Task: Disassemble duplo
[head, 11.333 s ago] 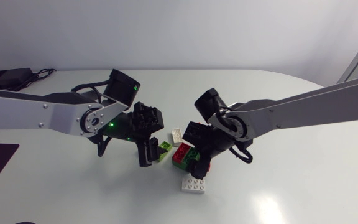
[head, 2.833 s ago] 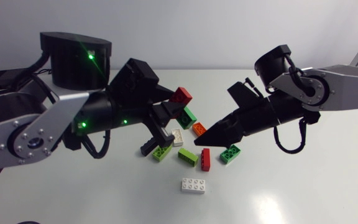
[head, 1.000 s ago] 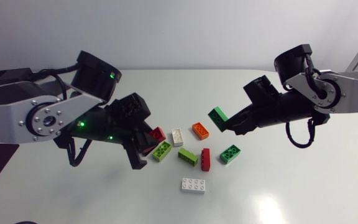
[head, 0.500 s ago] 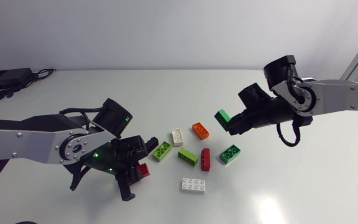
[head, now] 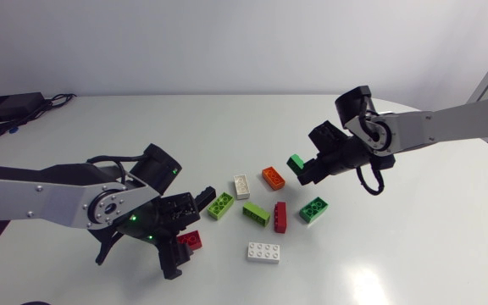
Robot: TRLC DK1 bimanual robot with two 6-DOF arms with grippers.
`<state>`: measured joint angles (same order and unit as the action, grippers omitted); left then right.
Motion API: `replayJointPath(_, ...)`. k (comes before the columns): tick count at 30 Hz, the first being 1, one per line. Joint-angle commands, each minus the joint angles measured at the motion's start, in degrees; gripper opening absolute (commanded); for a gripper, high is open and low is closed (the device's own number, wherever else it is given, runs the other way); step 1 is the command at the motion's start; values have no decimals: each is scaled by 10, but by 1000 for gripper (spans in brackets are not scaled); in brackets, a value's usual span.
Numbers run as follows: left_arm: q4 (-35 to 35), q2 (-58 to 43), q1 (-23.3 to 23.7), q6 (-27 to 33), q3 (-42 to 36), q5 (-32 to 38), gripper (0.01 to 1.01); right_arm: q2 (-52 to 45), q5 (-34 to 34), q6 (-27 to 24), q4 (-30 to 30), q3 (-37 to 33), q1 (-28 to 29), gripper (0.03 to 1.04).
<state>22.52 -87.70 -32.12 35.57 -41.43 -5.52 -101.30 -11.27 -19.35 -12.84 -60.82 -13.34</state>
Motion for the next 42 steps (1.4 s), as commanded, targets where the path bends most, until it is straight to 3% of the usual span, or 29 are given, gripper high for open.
replayJointPath(1,-3,31,10,8,12,4,972,-26,15,-11,7,-17,-12,256)
replayJointPath(13,-44,150,29,-9,-7,44,979,-87,46,-23,14,-32,-19,310)
replayJointPath(15,-44,155,28,-12,-12,64,979,-89,47,-22,14,-31,-19,510)
replayJointPath(18,-44,164,29,-22,-23,82,979,-87,46,-20,11,-31,-19,1008)
replayJointPath(24,-56,211,69,-43,-38,90,979,-17,51,-27,9,-9,-20,1007)
replayJointPath(31,-82,298,94,-64,-47,100,979,138,72,11,4,48,-23,1005)
replayJointPath(35,-113,342,88,-71,-34,167,982,236,78,19,-7,83,-34,1005)
replayJointPath(42,-146,409,49,-67,-16,283,982,400,163,37,-17,132,-64,1003)
